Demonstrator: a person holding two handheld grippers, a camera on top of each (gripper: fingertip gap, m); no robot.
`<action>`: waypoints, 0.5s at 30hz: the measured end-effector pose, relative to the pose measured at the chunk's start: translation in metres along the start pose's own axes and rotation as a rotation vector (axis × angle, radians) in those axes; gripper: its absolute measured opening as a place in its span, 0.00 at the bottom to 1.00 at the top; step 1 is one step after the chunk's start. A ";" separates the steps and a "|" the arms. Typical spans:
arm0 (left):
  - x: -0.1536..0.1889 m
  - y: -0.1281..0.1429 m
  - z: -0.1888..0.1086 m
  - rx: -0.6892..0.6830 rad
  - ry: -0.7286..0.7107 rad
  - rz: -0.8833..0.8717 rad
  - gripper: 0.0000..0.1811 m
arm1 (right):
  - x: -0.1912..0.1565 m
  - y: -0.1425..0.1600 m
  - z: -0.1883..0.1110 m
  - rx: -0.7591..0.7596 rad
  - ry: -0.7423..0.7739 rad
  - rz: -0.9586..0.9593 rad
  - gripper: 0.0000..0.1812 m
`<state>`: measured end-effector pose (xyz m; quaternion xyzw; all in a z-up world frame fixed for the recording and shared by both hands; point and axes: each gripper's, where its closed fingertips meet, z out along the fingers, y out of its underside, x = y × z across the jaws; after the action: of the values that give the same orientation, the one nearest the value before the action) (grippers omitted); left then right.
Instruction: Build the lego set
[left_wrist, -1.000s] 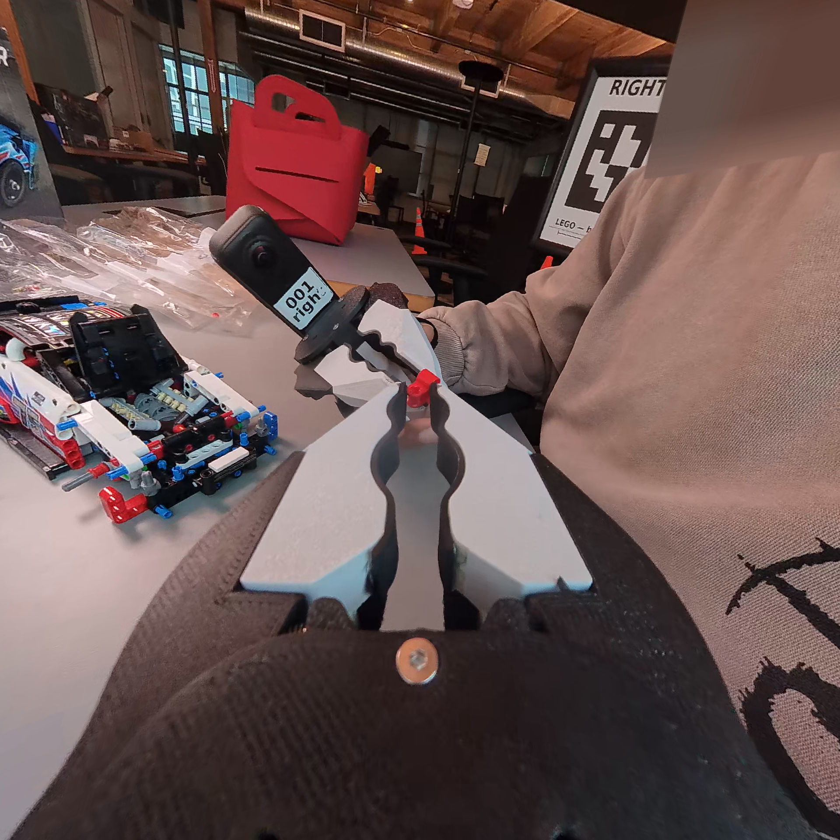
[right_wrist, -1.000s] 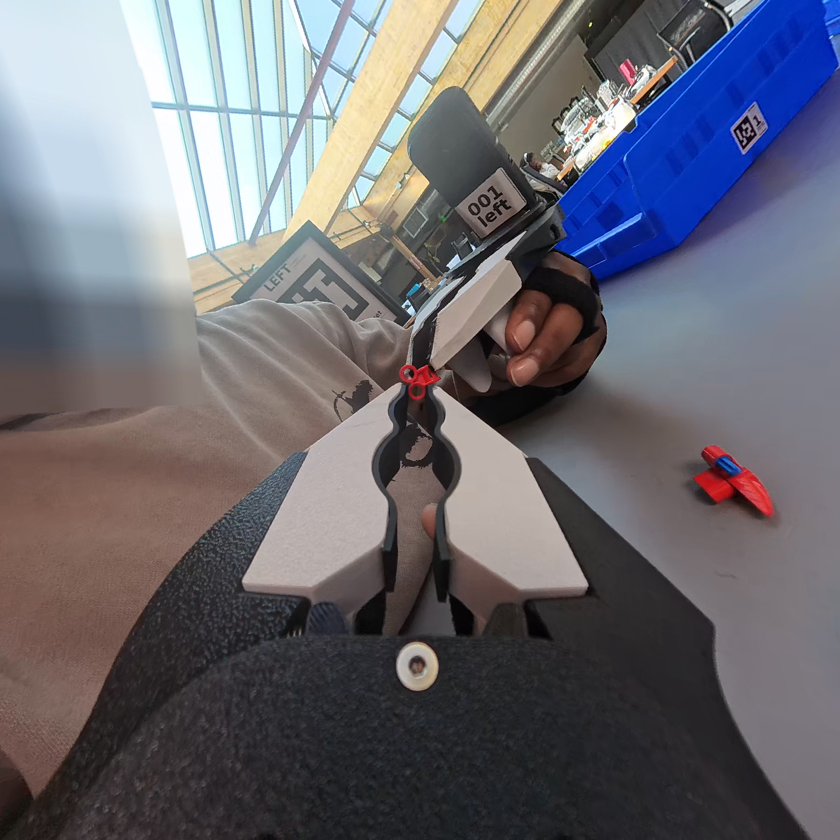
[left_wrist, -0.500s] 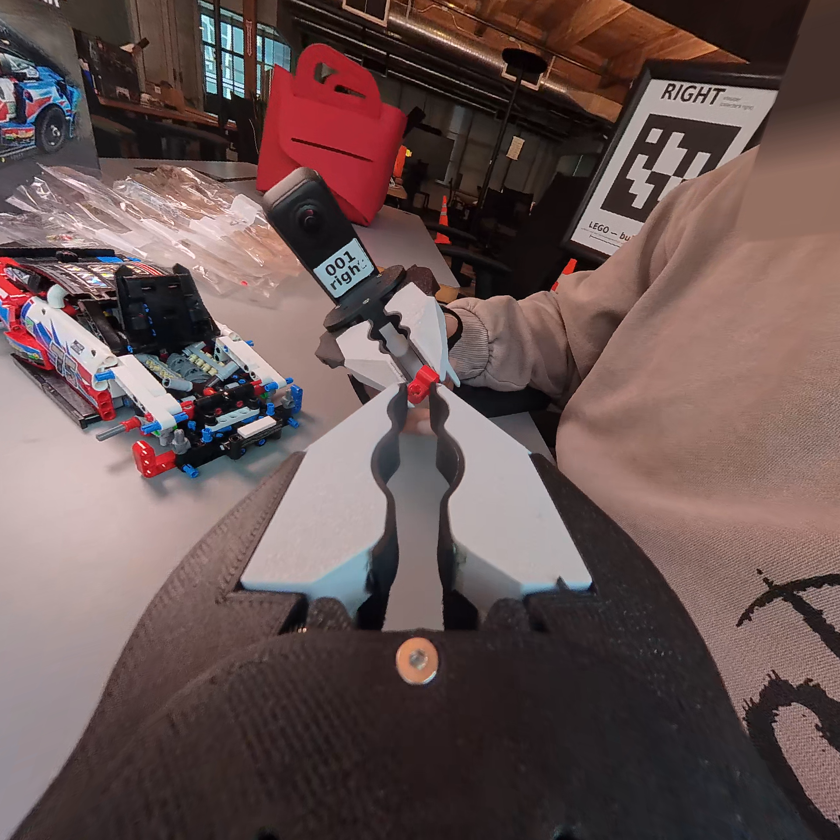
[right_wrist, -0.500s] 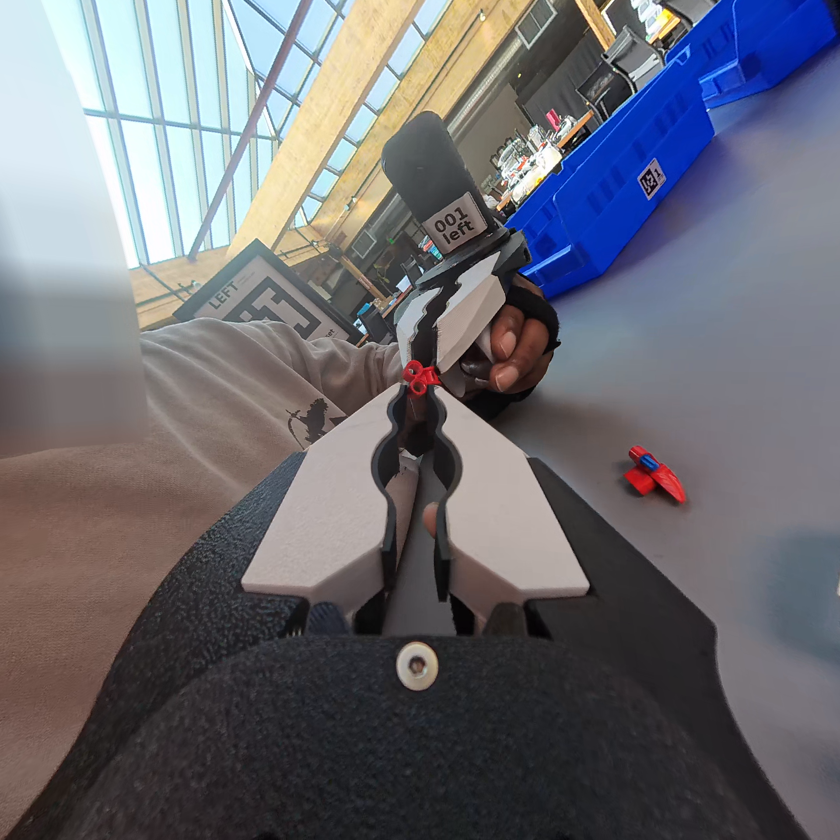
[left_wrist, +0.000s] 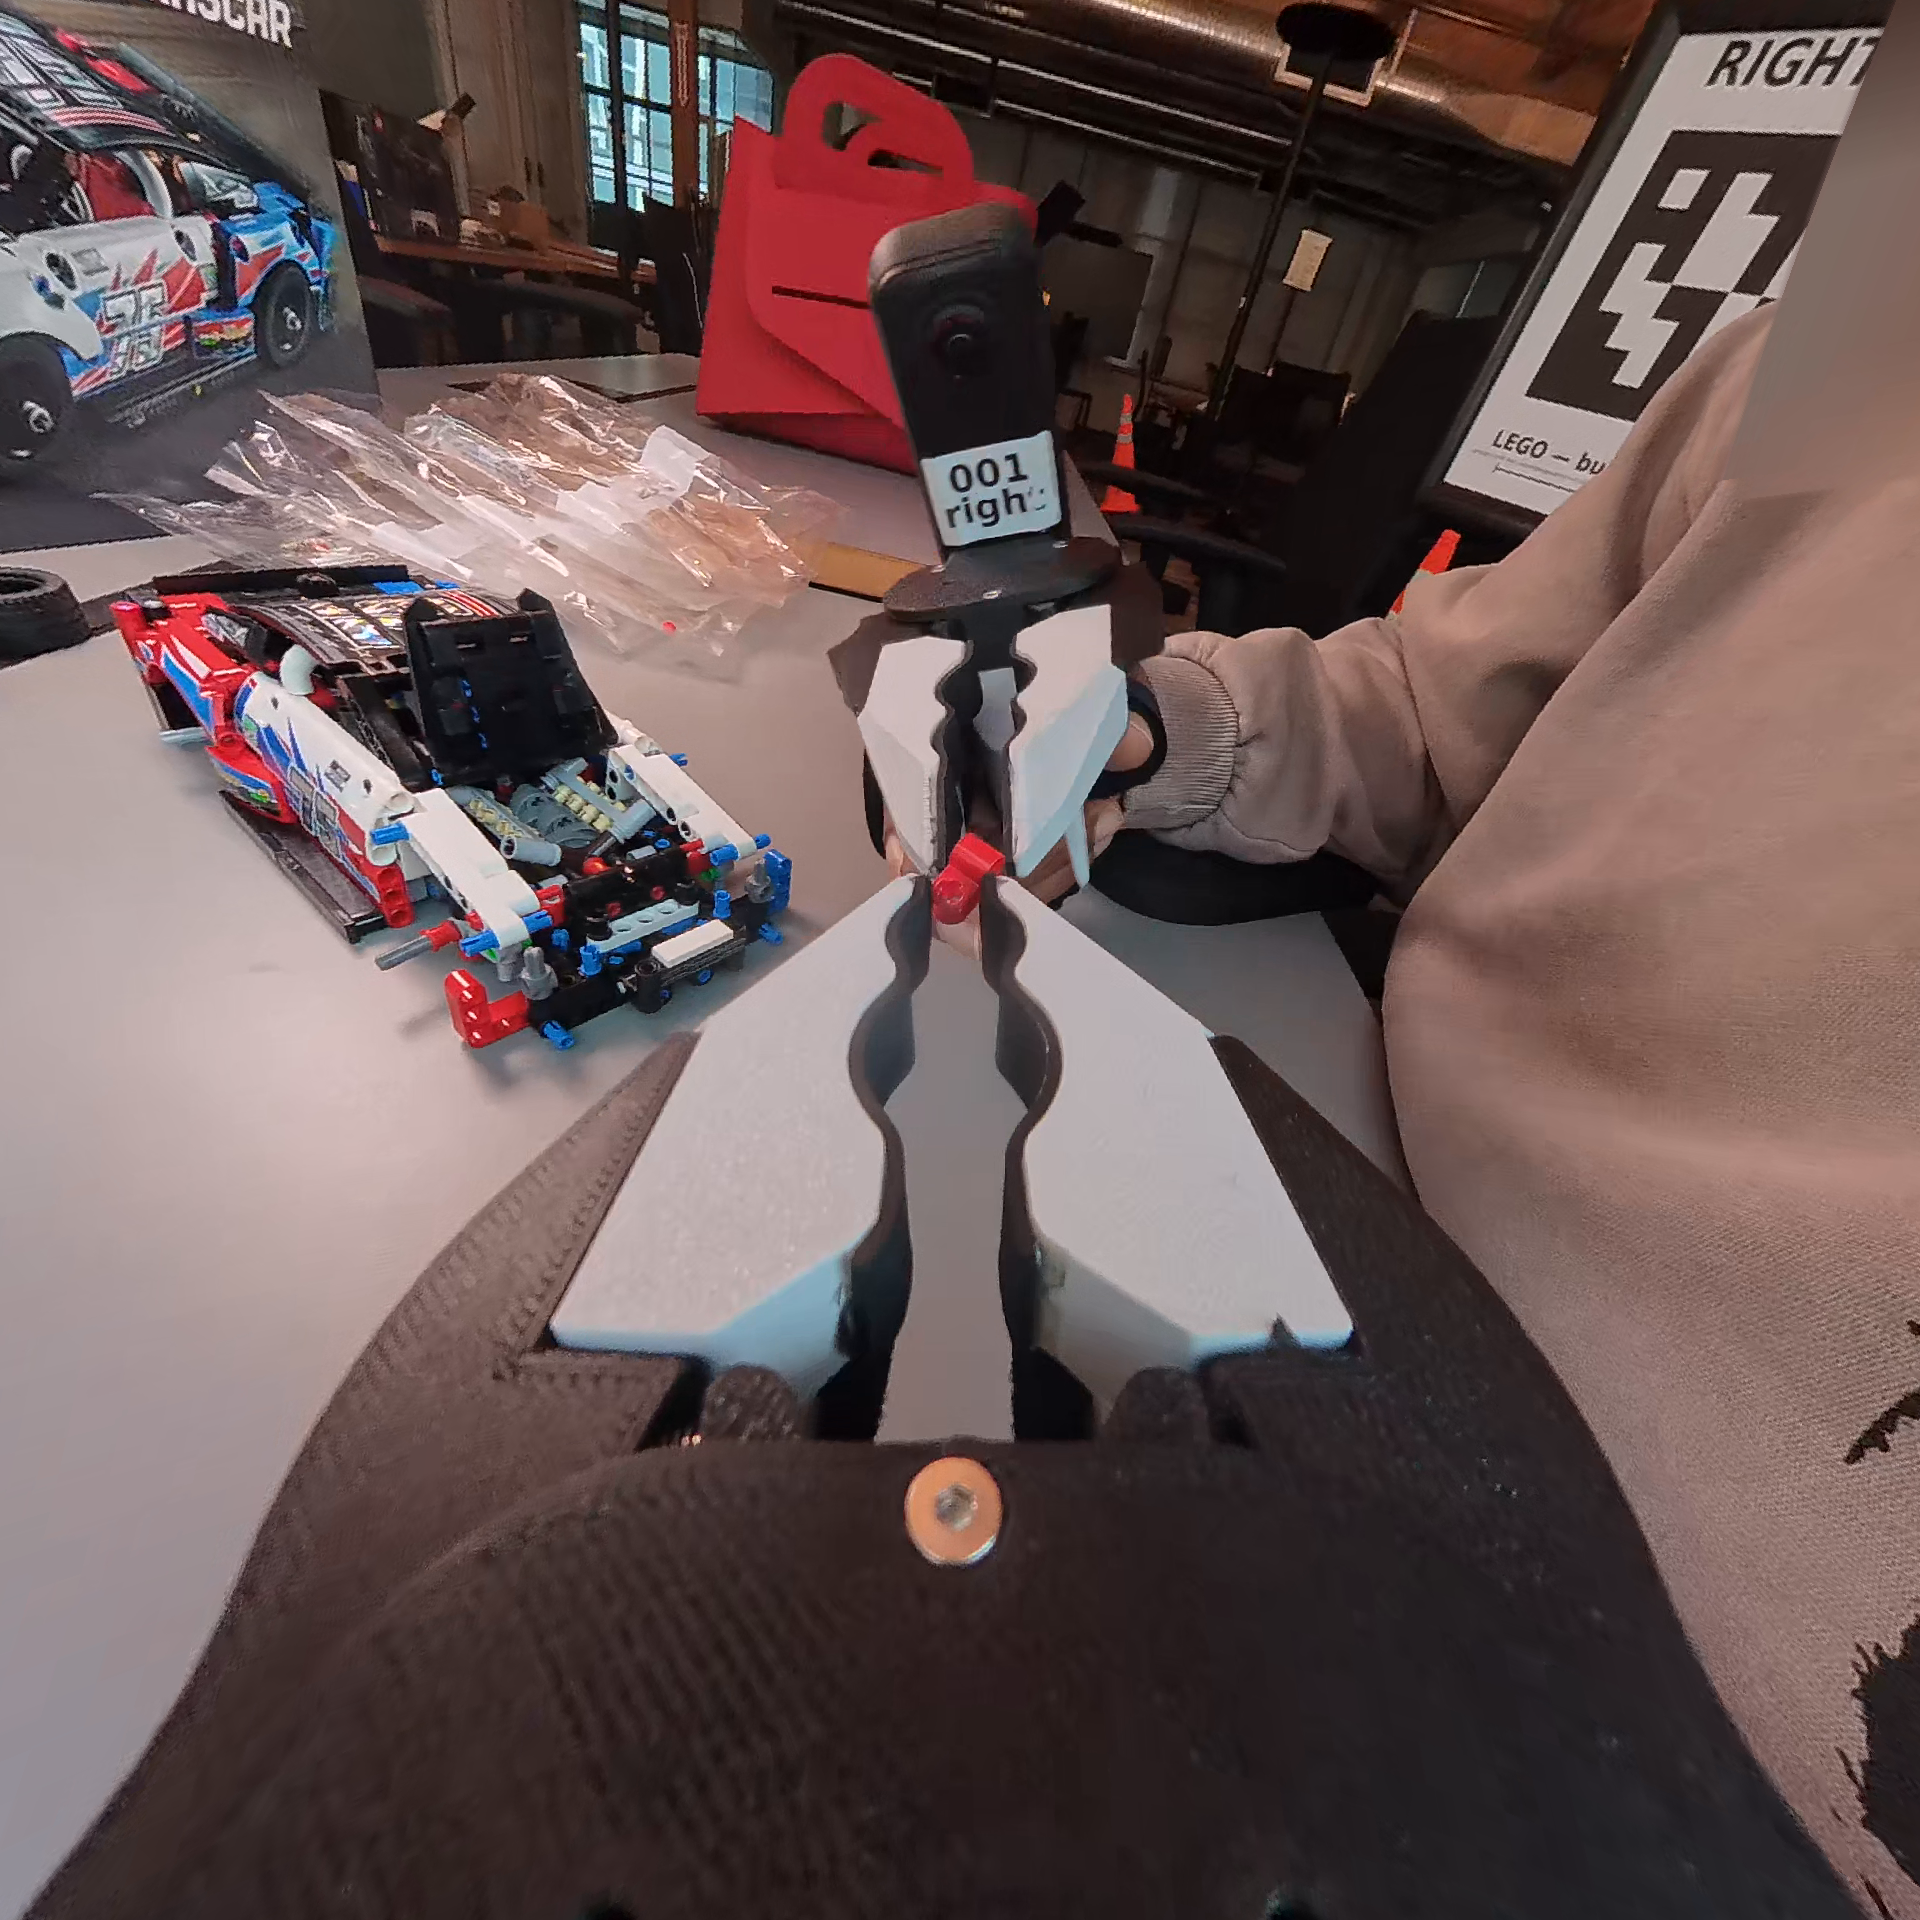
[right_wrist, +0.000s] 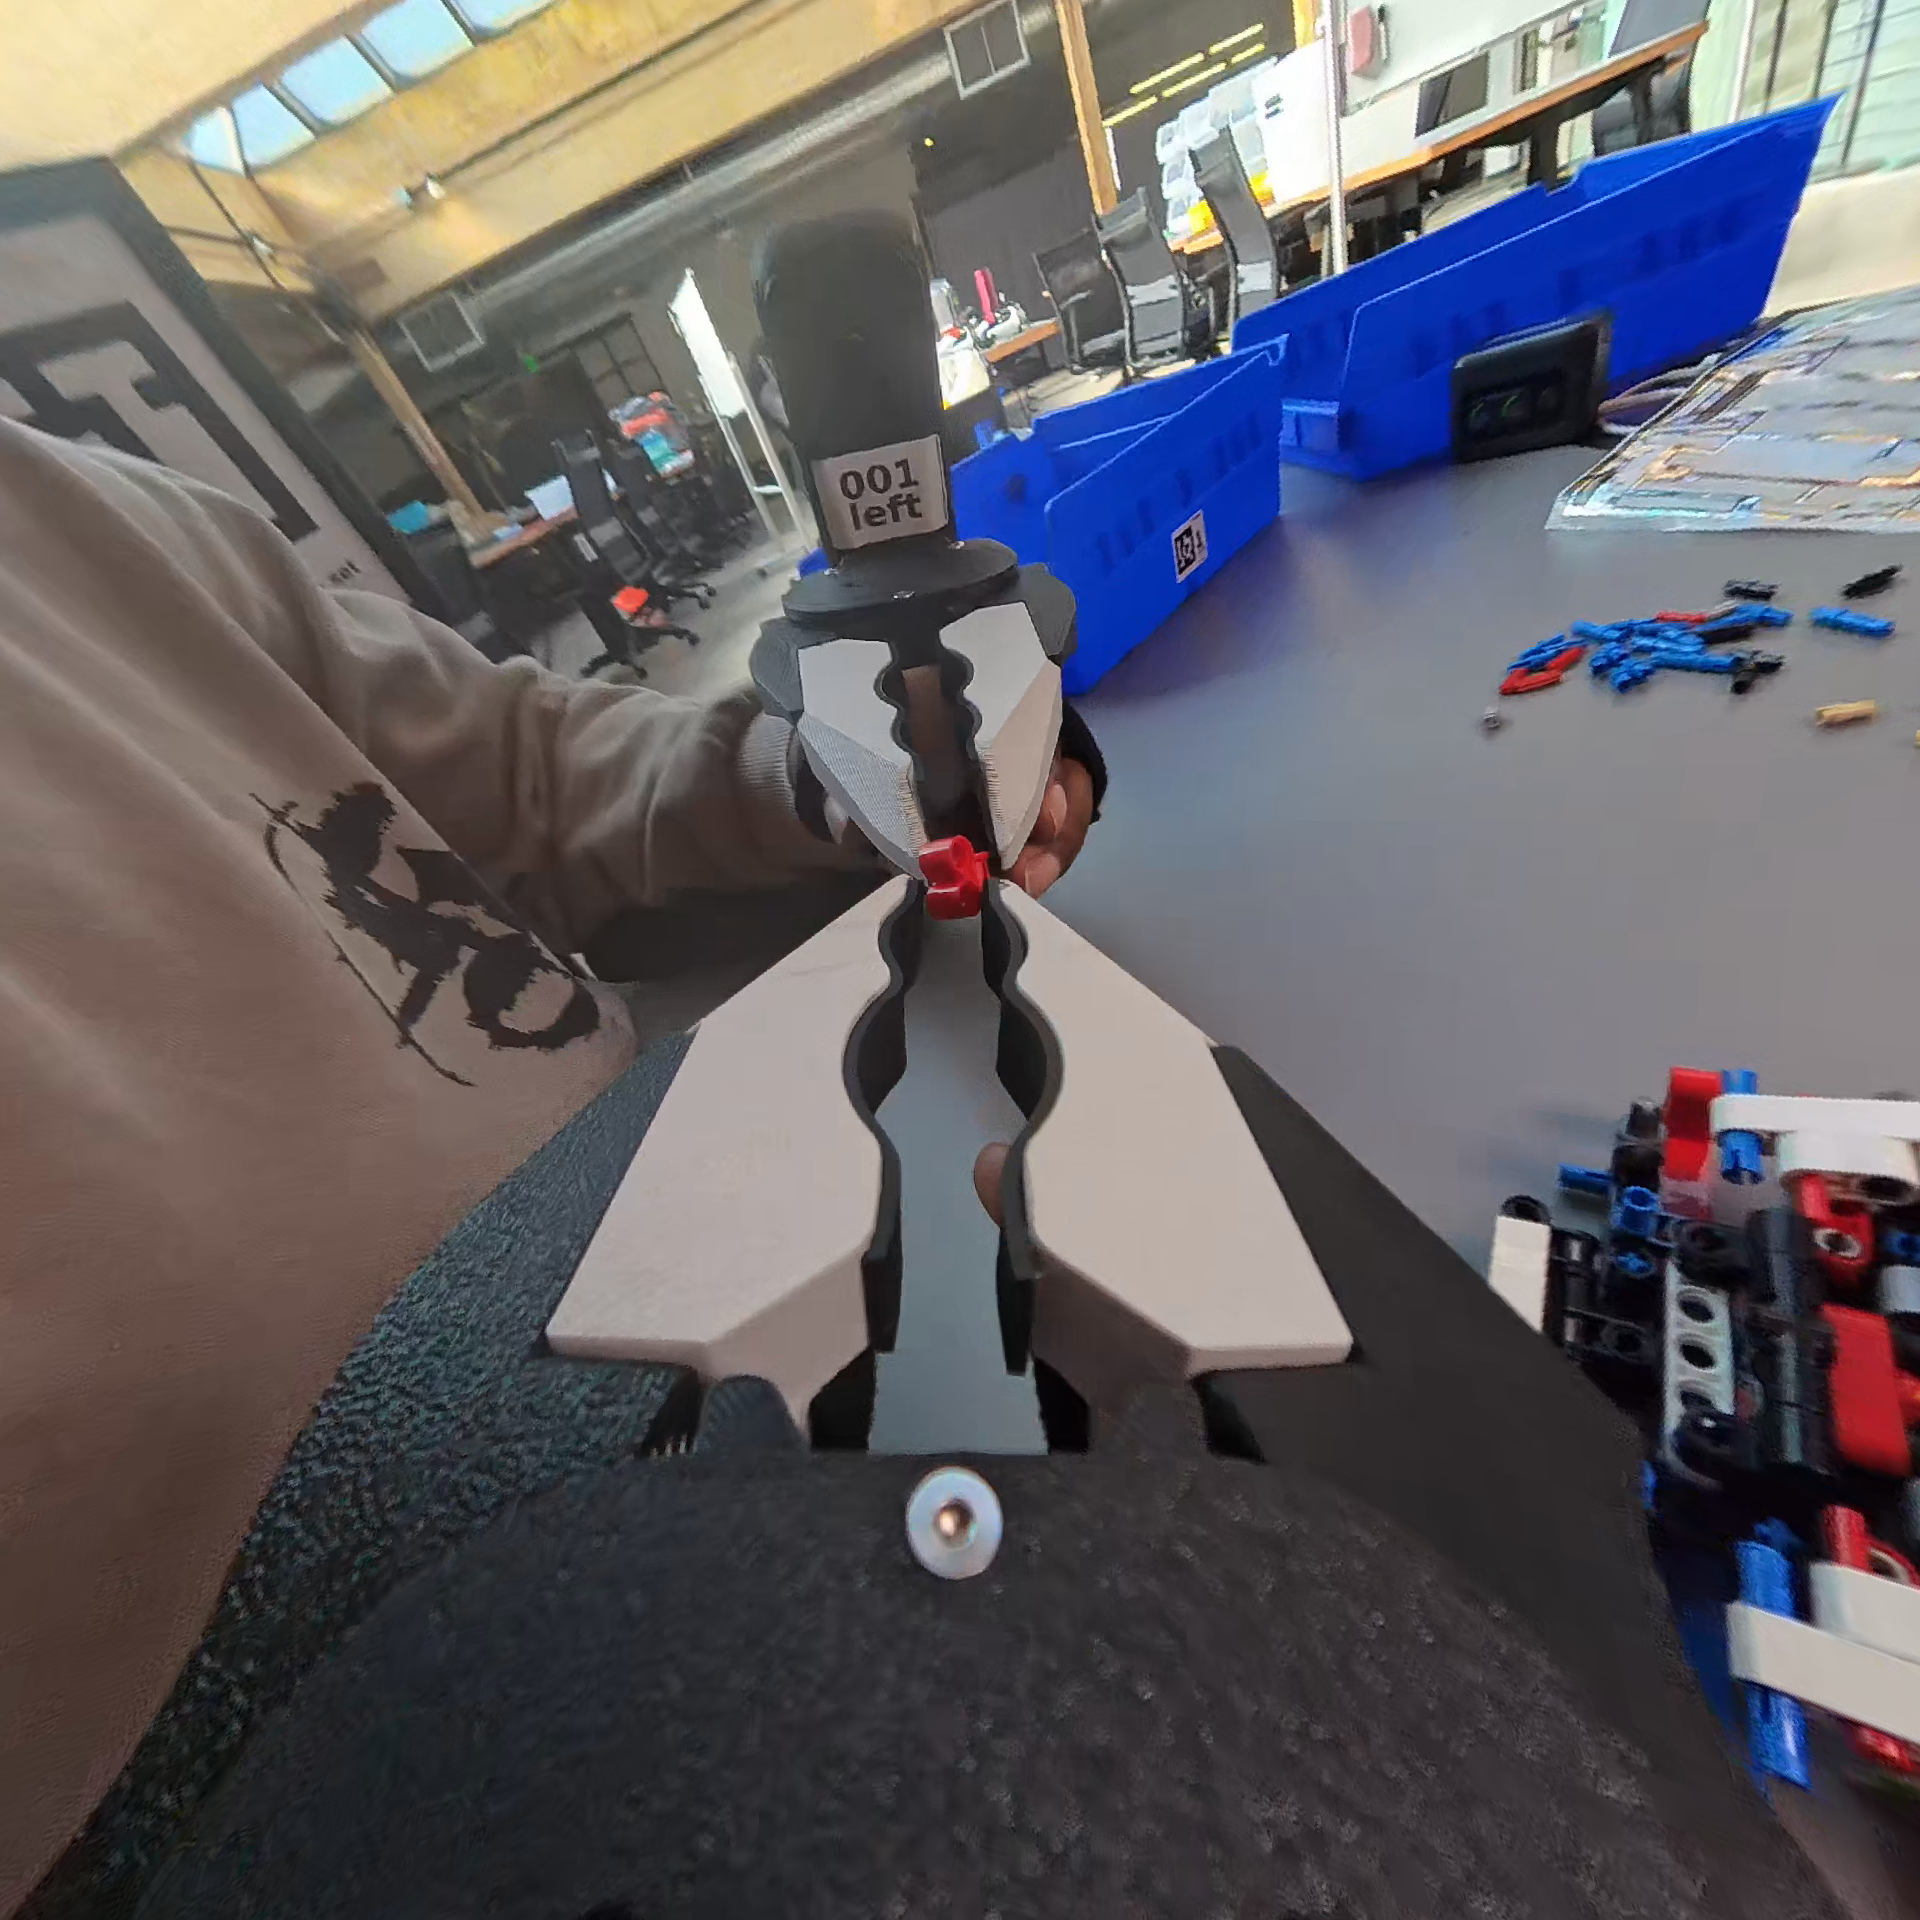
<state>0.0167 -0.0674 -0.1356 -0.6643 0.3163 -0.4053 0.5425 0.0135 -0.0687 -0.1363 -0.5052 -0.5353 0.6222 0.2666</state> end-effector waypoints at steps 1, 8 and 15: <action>-0.001 0.001 0.000 0.000 -0.005 0.002 0.04 | 0.002 0.002 0.001 -0.018 0.034 -0.055 0.04; -0.004 0.002 0.001 0.004 -0.020 0.007 0.04 | 0.007 0.007 0.002 -0.097 0.187 -0.351 0.04; -0.021 0.020 -0.002 -0.095 -0.088 -0.030 0.07 | 0.027 0.024 -0.002 -0.261 0.342 -0.639 0.03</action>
<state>0.0056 -0.0543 -0.1596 -0.7113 0.3012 -0.3682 0.5175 0.0112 -0.0505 -0.1678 -0.4393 -0.6883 0.3409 0.4659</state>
